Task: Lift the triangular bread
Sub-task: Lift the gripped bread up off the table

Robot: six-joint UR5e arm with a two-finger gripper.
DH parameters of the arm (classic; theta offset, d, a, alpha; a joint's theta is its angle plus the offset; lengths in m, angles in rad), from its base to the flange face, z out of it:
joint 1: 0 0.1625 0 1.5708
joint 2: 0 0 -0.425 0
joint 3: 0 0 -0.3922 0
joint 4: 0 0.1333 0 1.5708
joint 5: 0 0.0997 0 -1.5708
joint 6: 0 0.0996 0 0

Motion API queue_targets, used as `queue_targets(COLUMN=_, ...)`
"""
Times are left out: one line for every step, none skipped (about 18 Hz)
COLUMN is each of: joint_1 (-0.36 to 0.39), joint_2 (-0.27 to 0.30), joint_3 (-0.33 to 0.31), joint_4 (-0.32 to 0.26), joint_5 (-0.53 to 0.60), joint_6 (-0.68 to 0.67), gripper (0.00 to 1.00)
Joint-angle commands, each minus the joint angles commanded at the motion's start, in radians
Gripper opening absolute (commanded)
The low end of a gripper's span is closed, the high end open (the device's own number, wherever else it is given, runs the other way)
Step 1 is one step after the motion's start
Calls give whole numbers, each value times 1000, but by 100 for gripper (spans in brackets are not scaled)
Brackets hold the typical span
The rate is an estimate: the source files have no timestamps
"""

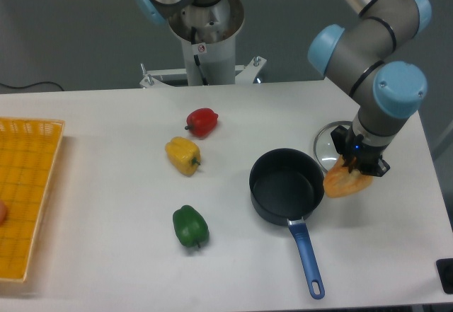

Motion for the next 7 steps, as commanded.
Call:
queue_targets(joint_1=2, joint_2=3, joint_3=0, joint_4=-3, joint_5=0, joint_6=3, gripper=18)
queue_targets(joint_1=5, joint_2=6, joint_3=0, joint_4=-3, joint_5=0, joint_6=8, gripper=18)
queue_targets(joint_1=5, joint_2=8, joint_3=0, joint_4=-3, joint_5=0, joint_6=11, gripper=18)
queue_targets(joint_1=6, joint_2=8, joint_3=0, joint_4=-3, joint_5=0, joint_6=11, gripper=18)
queue_targets(joint_1=6, joint_2=8, joint_3=0, joint_4=-3, joint_5=0, joint_6=11, gripper=18)
queue_targets(joint_1=6, joint_2=8, joint_3=0, joint_4=-3, joint_5=0, joint_6=11, gripper=18)
queue_targets(joint_1=6, joint_2=8, joint_3=0, joint_4=-3, joint_5=0, joint_6=11, gripper=18)
